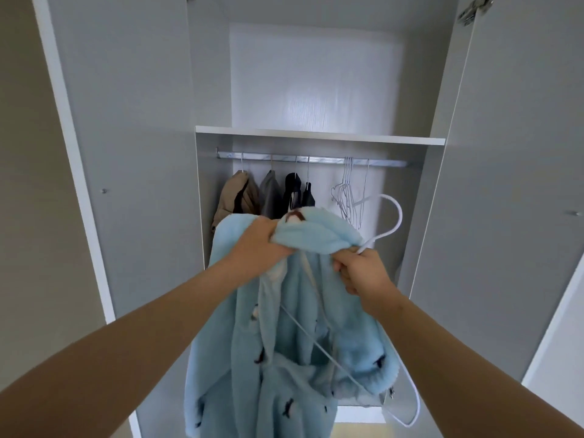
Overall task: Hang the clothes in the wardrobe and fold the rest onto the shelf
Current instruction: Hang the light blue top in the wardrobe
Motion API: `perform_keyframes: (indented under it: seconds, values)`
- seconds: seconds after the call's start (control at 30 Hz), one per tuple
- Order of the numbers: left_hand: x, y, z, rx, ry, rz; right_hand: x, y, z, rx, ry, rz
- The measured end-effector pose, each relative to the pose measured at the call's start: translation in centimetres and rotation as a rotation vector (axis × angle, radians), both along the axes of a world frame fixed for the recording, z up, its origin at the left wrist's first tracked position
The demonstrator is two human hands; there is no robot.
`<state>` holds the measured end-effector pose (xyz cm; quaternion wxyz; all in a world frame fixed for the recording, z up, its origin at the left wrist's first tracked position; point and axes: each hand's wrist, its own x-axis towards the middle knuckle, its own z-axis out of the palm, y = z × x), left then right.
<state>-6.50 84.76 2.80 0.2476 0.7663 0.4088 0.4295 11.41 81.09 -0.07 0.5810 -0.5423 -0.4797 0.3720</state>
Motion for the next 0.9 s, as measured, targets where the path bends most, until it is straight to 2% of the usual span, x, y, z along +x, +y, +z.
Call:
perform_keyframes:
  seconds: [0.07,0.1,0.13,0.2,0.3,0.37,0.43,0.5,0.57,0.63,0.67,0.7,0.8,0.83,0.9]
  values:
    - [-0.5,0.3,-0.5,0.35,0.472,0.121,0.4,0.0,0.3,0.017,0.003,-0.009]
    - [-0.6,0.5,-0.7,0.453,0.653,0.141,0.4,0.0,0.4,0.028,0.001,-0.004]
    - [-0.5,0.6,-0.7,0.512,0.739,0.122,0.5,0.0,0.5,0.043,-0.009,0.005]
    - [-0.3,0.8,-0.4,0.486,0.682,0.017,0.5,0.1,1.0,0.071,-0.069,0.023]
    - [0.7,0.4,0.1,0.311,0.432,-0.112,0.3,0.2,1.7,0.099,-0.191,0.017]
    - [1.2,0.5,-0.1,0.211,0.314,-0.127,0.0,0.3,2.2,0.164,-0.195,-0.041]
    - [1.4,0.8,-0.2,0.183,0.247,-0.055,-0.1,0.2,2.5,0.298,-0.294,-0.157]
    - [1.2,1.5,0.0,0.188,0.24,0.033,0.0,0.0,2.3,0.463,-0.454,-0.342]
    - [0.7,2.3,0.5,0.213,0.22,0.166,0.3,-0.5,1.4,0.616,-0.531,-0.523]
    - [0.3,2.6,1.2,0.224,0.128,0.244,0.7,-0.8,-0.1,0.677,-0.617,-0.603]
    - [0.2,2.7,1.7,0.218,0.088,0.269,0.9,-0.8,-0.9,0.625,-0.655,-0.577]
    - [0.2,2.7,2.3,0.211,0.058,0.288,1.0,-0.5,-1.6,0.489,-0.669,-0.515]
    - [0.2,2.5,3.7,0.23,-0.019,0.288,1.2,0.5,-3.4,-0.098,-0.729,-0.288]
    - [0.2,2.4,4.2,0.255,-0.042,0.277,1.2,0.9,-4.0,-0.207,-0.703,-0.229]
    - [0.2,2.0,4.8,0.284,-0.052,0.24,0.9,1.1,-4.7,-0.372,-0.479,-0.151]
